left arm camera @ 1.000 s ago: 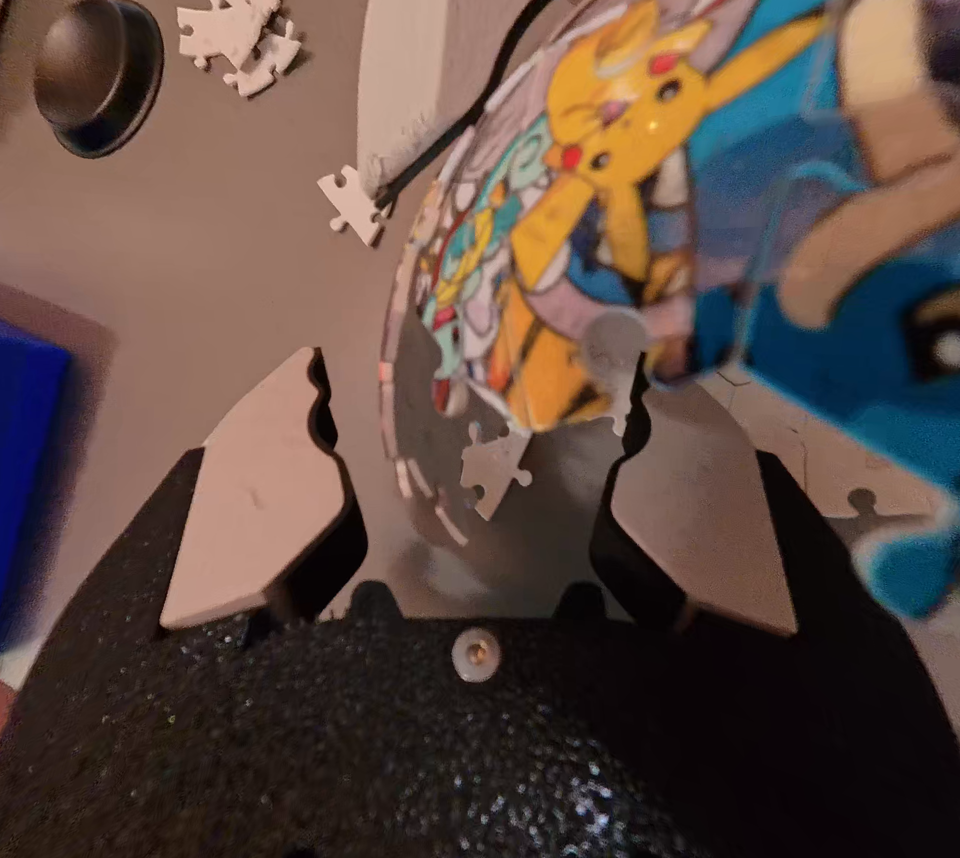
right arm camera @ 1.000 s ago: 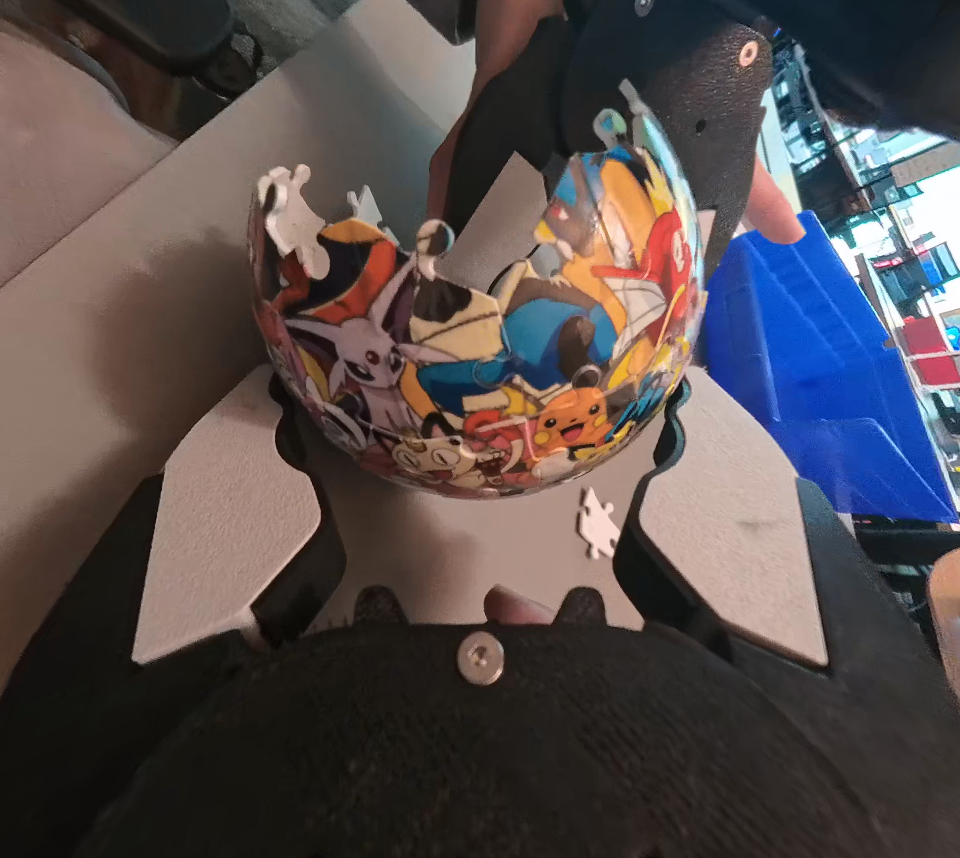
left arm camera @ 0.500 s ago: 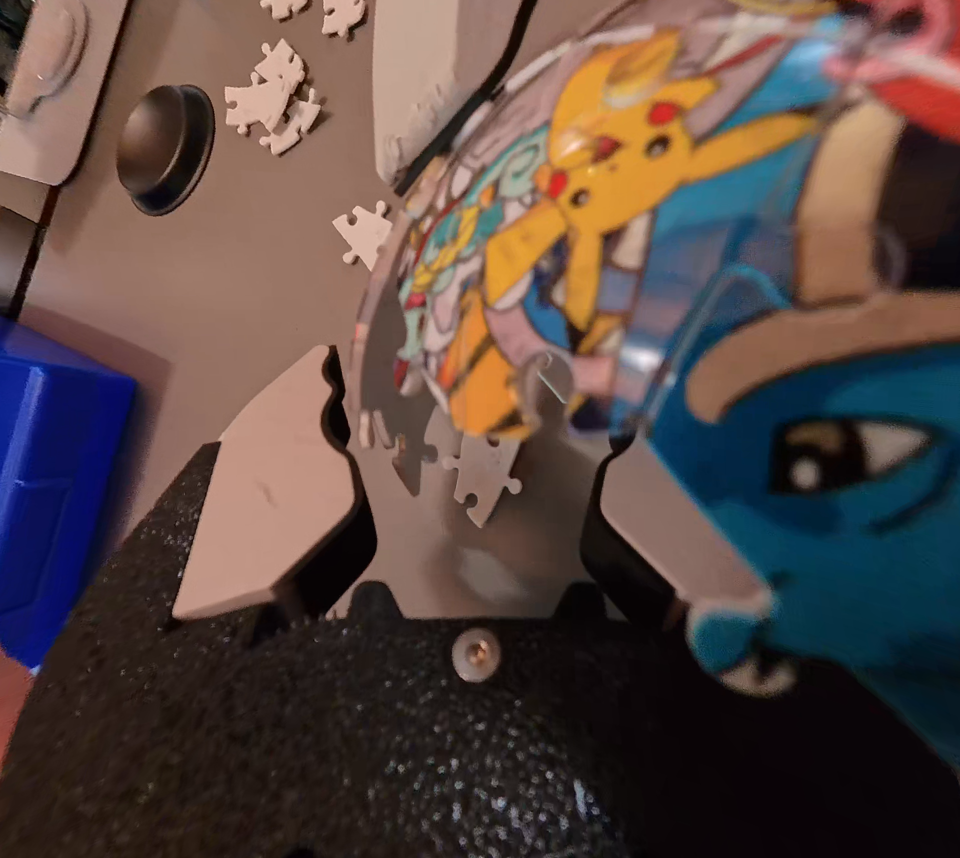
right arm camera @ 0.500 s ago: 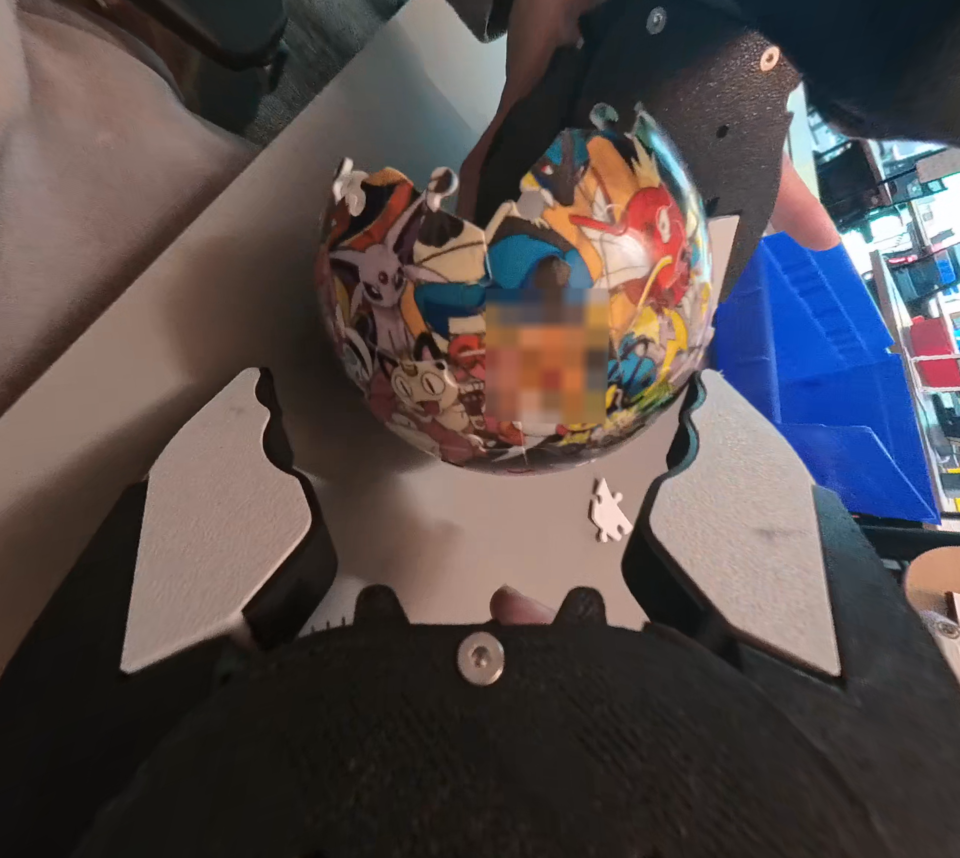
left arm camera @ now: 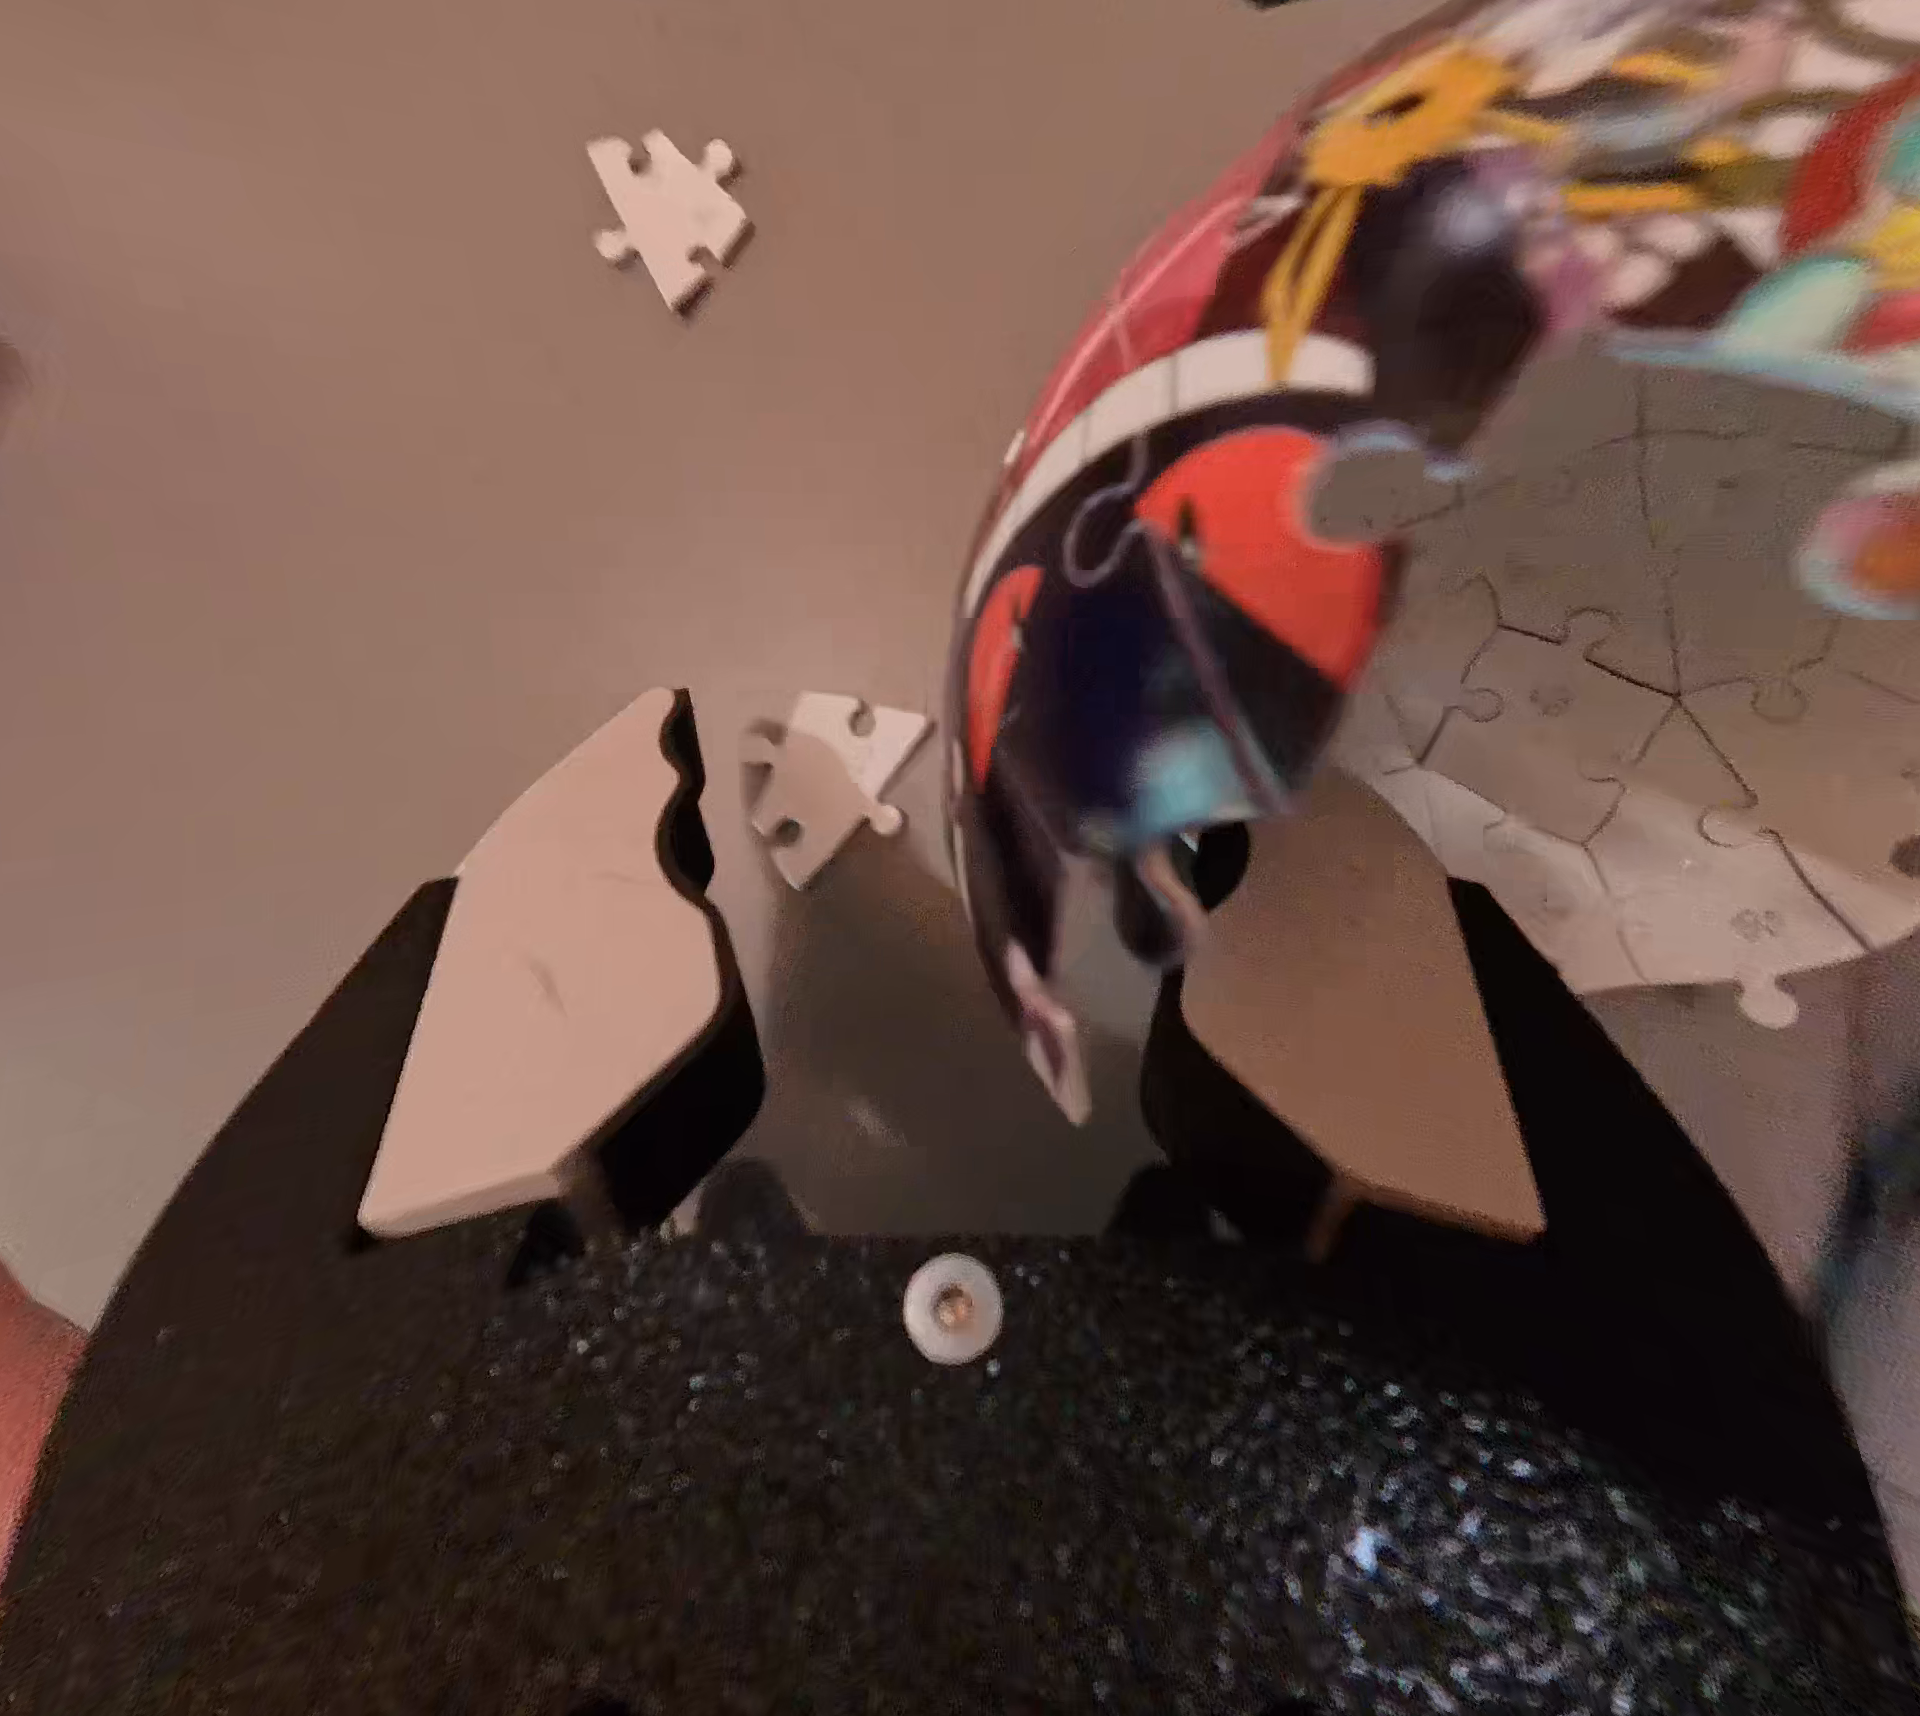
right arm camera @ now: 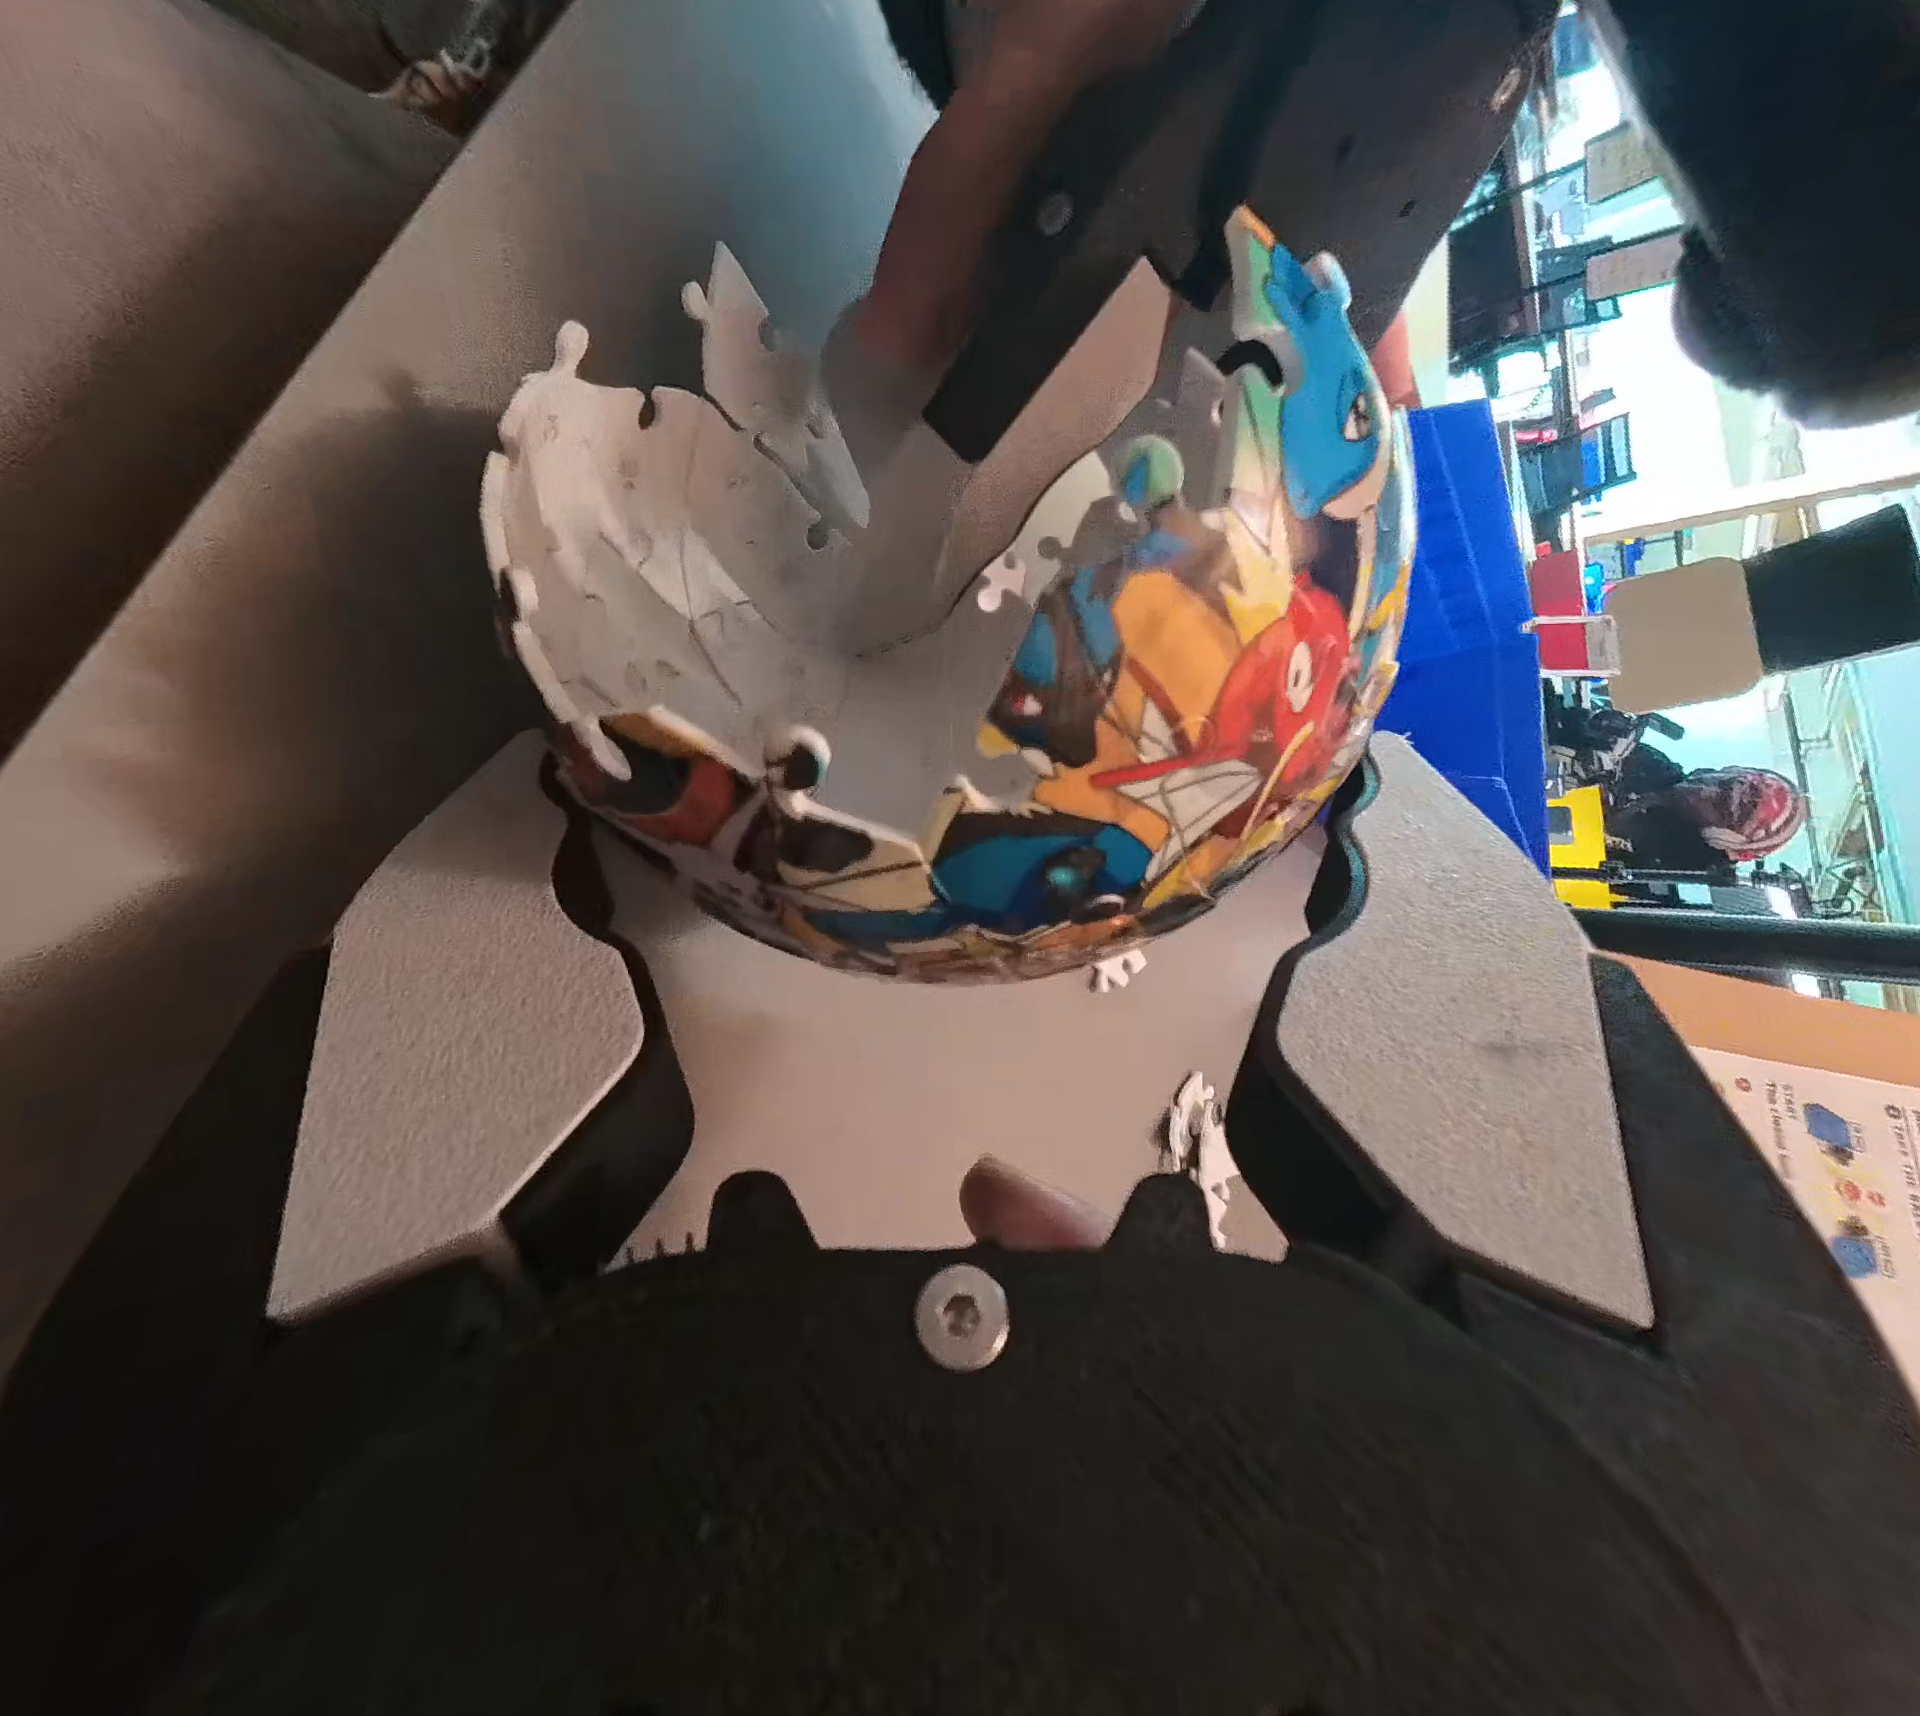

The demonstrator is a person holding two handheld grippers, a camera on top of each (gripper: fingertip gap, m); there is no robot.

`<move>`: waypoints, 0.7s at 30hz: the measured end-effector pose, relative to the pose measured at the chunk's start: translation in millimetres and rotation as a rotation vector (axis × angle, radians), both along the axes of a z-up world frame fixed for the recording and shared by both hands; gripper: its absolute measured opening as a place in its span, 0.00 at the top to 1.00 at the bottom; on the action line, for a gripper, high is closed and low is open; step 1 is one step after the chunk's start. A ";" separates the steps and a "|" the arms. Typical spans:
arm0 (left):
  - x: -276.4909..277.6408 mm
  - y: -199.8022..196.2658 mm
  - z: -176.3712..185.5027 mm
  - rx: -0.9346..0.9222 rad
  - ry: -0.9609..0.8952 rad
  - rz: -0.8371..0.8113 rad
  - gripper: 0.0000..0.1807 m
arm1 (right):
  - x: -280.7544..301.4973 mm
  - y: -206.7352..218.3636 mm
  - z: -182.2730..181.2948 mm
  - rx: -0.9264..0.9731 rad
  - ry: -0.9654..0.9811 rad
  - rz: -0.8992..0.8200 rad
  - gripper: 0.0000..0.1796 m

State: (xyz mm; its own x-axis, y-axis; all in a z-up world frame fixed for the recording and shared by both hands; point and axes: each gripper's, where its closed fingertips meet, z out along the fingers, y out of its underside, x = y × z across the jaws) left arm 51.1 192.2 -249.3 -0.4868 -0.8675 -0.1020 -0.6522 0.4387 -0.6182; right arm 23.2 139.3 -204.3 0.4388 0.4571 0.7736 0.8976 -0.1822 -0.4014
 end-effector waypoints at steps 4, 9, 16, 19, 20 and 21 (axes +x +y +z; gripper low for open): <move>-10.5 -1.0 -2.4 -0.024 0.054 0.051 0.48 | -5.5 -5.8 0.2 -0.029 -0.050 -0.024 0.27; -11.6 -6.0 -5.6 -0.059 0.076 0.065 0.49 | -9.5 -12.8 1.2 -0.075 -0.157 -0.026 0.27; 7.5 -14.0 1.1 0.043 -0.005 0.000 0.46 | -6.6 -28.5 0.8 -0.128 -0.049 -0.049 0.27; 22.3 -17.0 6.0 0.074 -0.052 -0.026 0.46 | -11.8 -31.1 7.6 -0.090 0.093 -0.041 0.28; 28.6 -18.0 7.1 0.081 -0.066 -0.031 0.46 | -8.4 -30.1 9.8 -0.074 0.115 -0.051 0.29; 35.9 -18.9 8.4 0.087 -0.080 -0.031 0.46 | -1.8 -29.2 11.3 -0.062 0.120 -0.076 0.31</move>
